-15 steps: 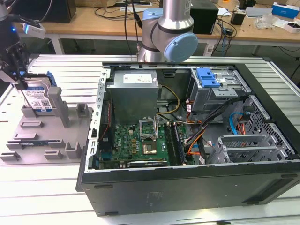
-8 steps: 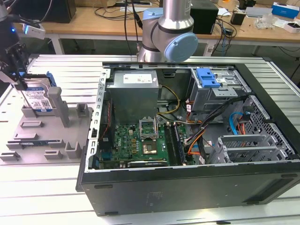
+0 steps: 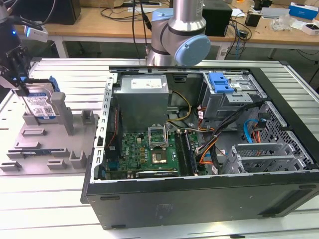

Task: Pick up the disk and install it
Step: 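Pick up the disk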

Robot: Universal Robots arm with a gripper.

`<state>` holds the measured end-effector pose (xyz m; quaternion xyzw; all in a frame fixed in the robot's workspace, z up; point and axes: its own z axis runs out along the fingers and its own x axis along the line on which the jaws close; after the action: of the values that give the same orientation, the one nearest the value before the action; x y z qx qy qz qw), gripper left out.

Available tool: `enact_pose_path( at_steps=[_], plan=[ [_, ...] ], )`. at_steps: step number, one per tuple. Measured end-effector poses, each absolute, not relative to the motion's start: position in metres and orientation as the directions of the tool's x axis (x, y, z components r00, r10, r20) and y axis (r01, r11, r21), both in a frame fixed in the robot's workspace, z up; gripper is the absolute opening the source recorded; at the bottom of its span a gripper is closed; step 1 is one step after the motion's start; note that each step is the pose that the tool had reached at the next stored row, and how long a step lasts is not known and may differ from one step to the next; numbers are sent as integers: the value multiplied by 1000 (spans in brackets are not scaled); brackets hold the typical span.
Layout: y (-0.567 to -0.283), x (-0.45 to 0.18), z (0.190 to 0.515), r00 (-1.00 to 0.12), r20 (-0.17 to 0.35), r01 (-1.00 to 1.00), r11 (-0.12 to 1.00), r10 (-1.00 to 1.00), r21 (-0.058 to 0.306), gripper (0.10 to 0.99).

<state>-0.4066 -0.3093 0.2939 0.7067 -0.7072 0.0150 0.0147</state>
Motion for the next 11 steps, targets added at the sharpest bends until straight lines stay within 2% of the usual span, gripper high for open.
enact_pose_path(
  at_steps=[11],
  plan=[
    [-312, -407, 293, -2, 35, -1000, 2, -999, 0, 365]
  ],
)
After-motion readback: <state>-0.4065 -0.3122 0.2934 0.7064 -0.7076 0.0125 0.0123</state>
